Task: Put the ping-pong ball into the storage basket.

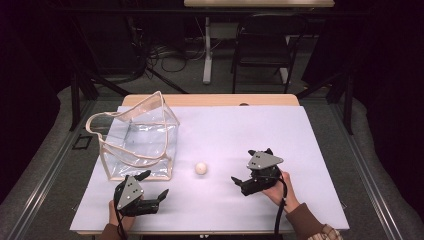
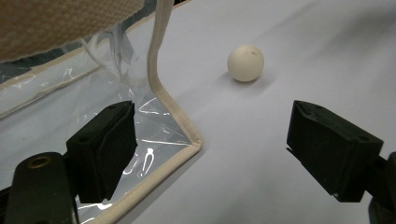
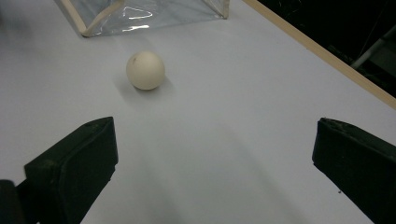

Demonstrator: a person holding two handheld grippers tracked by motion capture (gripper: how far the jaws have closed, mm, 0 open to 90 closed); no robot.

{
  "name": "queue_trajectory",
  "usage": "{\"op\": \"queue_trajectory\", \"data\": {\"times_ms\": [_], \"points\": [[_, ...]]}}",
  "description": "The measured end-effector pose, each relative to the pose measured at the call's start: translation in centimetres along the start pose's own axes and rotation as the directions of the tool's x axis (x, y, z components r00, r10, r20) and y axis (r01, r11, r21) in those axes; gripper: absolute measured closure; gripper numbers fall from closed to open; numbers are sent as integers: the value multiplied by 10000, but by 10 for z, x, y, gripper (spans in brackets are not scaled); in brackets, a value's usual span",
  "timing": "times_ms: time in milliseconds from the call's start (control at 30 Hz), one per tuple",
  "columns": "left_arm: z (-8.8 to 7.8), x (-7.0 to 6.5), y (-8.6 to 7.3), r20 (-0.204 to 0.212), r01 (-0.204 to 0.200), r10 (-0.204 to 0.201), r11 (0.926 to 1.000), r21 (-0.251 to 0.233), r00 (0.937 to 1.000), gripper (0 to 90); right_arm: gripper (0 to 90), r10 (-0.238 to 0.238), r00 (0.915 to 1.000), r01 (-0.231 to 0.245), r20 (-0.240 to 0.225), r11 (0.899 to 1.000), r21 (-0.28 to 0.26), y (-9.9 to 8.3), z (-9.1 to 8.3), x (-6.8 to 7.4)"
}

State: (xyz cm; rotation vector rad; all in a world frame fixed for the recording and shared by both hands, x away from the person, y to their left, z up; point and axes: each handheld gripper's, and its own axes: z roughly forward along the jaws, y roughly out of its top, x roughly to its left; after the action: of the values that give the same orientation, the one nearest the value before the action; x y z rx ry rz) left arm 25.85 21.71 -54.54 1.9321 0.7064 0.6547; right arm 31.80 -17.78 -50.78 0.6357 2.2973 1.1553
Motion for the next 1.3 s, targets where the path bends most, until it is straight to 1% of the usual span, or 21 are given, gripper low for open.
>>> {"op": "queue_trajectory", "data": {"times_ms": [667, 1300], "points": [[0, 0, 0, -29, -38, 38, 10000, -22, 10000, 161, 0, -105, 9989, 112, -463, 9998, 145, 14, 23, 0], [-1, 0, 0, -51, -99, 99, 10000, -10, 9999, 160, 0, -87, 9964, 115, -846, 9994, 326, 24, 42, 0]]}}
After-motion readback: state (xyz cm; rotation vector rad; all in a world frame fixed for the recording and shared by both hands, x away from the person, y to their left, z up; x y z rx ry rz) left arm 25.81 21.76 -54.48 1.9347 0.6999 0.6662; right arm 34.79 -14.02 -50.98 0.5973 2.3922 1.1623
